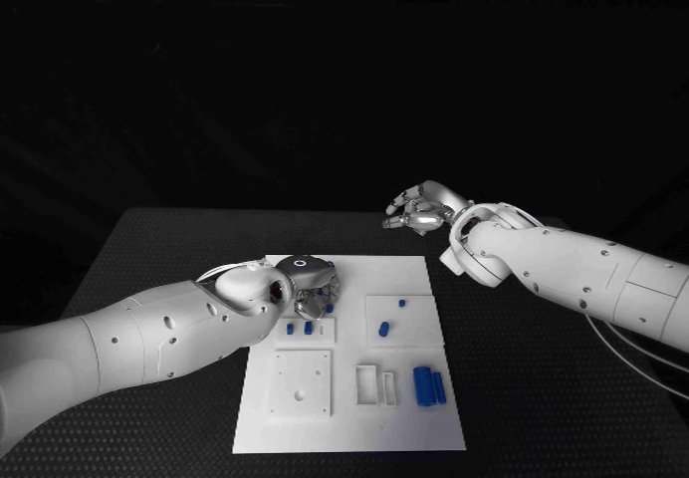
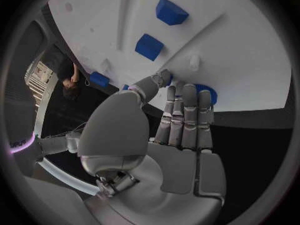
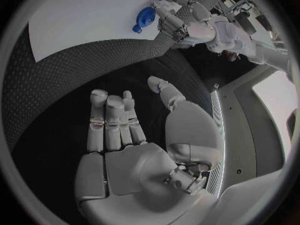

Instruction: Assemble the parts on the task board

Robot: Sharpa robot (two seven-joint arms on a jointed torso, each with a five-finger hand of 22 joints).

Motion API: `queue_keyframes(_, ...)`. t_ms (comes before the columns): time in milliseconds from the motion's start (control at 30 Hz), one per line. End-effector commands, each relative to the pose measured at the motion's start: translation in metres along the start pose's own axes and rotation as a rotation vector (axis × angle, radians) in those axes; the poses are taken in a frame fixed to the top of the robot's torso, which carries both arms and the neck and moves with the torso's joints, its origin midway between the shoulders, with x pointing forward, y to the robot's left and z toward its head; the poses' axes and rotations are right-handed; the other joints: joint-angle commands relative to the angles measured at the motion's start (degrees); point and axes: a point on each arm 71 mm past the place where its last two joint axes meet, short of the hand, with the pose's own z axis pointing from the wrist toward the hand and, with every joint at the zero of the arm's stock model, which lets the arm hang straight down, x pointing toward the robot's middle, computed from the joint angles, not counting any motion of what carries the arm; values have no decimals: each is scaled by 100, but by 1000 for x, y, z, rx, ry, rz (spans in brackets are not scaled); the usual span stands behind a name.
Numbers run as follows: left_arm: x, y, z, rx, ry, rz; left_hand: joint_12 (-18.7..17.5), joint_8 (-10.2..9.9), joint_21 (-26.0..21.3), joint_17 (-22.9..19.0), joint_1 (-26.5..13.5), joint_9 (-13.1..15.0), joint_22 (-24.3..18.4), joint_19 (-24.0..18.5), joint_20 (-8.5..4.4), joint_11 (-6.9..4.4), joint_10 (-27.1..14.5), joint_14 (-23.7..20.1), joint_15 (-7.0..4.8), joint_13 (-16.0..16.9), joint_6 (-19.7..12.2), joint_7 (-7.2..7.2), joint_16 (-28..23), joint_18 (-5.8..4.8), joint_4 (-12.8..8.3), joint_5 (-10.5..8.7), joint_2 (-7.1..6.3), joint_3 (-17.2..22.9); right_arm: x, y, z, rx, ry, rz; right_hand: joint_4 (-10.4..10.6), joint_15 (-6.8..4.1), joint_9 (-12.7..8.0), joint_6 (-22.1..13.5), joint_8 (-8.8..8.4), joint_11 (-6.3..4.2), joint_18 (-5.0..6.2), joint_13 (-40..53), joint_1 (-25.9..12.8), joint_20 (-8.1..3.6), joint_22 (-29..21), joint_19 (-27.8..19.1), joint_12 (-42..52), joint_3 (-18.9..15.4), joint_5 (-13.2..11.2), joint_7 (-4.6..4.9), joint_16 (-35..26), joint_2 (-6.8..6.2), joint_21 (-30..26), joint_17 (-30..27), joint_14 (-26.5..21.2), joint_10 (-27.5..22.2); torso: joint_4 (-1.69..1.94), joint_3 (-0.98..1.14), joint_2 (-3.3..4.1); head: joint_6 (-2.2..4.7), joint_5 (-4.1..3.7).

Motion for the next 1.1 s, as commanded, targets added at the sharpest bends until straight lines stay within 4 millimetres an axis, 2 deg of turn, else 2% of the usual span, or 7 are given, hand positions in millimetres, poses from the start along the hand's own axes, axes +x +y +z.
queue_keyframes(33,2,-4,2,12,16,2,-11,25,32,14,2,-10,11,55,-329,-9,58,36,-11,-1,38,-2,54,102,-6,5,49,15,1,1,0,-10,12,0,21,19,-5,-3,-10,-5,168,-7,-9,21,83,-4,19,-8,-32,38,23,55,-19,-8,-27,-50,-2,1,6,-10,-10)
queue_keyframes(300,4,-3,2,12,28,-3,-13,22,51,47,-31,-41,16,56,-344,-34,120,52,-35,1,27,-17,152,103,2,-52,82,-7,1,1,0,-10,12,0,20,19,-5,-2,-8,-6,168,-9,-8,21,83,-4,21,-8,-33,38,24,56,-19,-9,-26,-49,-1,7,4,-32,-18)
queue_keyframes(500,5,-4,3,13,41,-7,-17,18,54,55,-39,-50,17,56,-348,-37,132,56,-38,0,20,-13,180,101,1,-62,81,-14,1,2,0,-11,12,1,20,19,-5,0,-8,-6,168,-11,-7,20,83,-3,23,-8,-33,37,25,58,-18,-9,-26,-49,5,3,1,-40,-23)
queue_keyframes(700,9,-3,4,7,57,-7,-14,31,61,64,-30,-60,17,56,-357,-48,169,53,-49,3,41,2,218,100,4,-66,140,-2,2,2,0,-12,13,1,21,19,-6,0,-7,-6,168,-12,-9,21,83,-3,24,-9,-34,37,25,58,-18,-10,-26,-49,-2,1,2,-41,-26)
queue_keyframes(867,13,-3,5,7,79,-8,25,95,107,86,-17,-68,29,102,-385,-76,317,113,-80,25,158,20,326,110,19,-74,277,11,2,3,0,-14,15,2,21,18,-6,0,-7,-6,168,-14,-9,20,83,-2,25,-9,-33,37,26,59,-18,-10,-25,-49,-1,-1,4,-53,-30)
queue_keyframes(1100,15,-4,5,11,106,-9,53,164,119,64,-39,-76,23,115,-410,-114,466,180,-116,43,298,-14,363,107,25,-85,398,7,2,3,0,-14,15,2,23,18,-6,0,-6,-6,168,-16,-11,21,83,-2,27,-9,-33,37,27,61,-18,-11,-25,-48,0,0,0,-68,-37)
